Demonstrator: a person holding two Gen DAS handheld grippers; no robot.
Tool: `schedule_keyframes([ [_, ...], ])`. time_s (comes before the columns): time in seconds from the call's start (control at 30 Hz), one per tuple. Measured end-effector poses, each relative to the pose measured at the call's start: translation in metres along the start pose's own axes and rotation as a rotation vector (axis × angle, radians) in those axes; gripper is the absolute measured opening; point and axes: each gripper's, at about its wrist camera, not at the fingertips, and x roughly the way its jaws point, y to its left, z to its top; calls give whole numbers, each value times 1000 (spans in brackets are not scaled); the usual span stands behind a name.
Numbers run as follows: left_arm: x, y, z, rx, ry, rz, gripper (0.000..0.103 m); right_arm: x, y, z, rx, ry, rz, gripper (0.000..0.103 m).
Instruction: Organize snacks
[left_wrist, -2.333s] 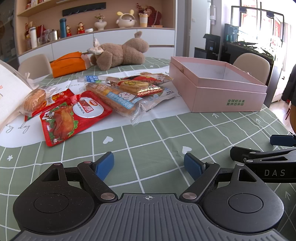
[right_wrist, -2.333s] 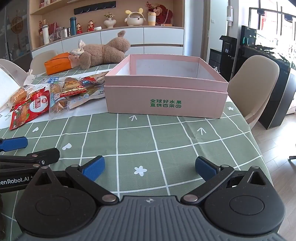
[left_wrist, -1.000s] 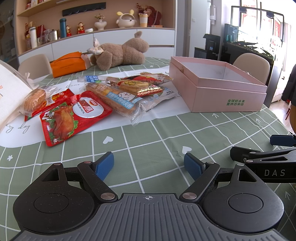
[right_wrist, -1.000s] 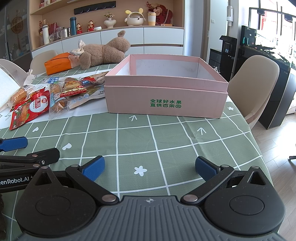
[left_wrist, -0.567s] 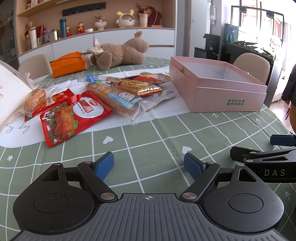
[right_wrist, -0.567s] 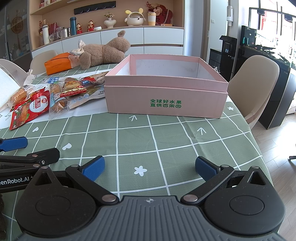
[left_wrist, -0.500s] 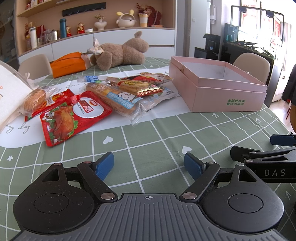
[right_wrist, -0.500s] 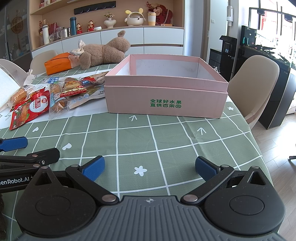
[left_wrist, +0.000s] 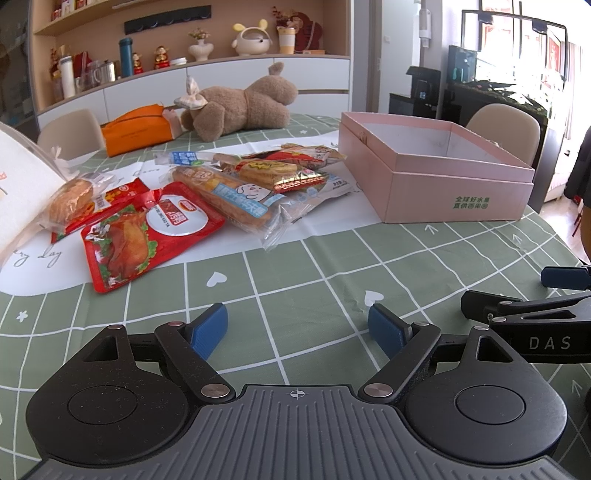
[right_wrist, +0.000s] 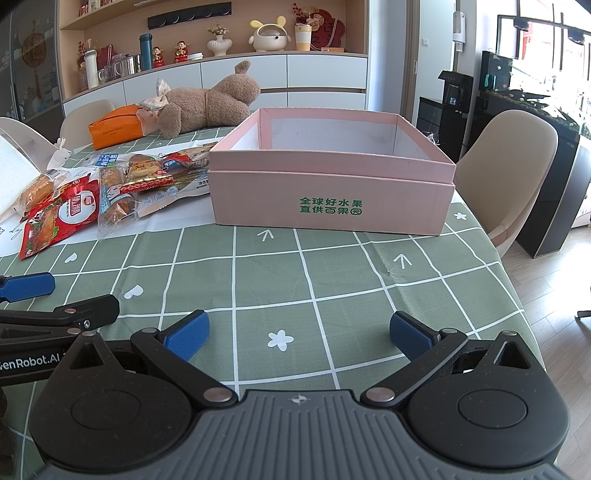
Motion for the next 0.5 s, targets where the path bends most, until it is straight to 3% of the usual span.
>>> schedule_keyframes([
  [0.23, 1, 2, 2, 17, 26, -30, 88, 0, 0, 2, 0, 16, 2, 103],
  [0.37, -6, 24, 26, -19, 122, -129, 77, 7, 4, 21, -2, 181, 1, 103],
  [0.5, -20, 66, 58, -62, 91, -86, 77, 10, 7, 27, 23, 227, -26, 103],
])
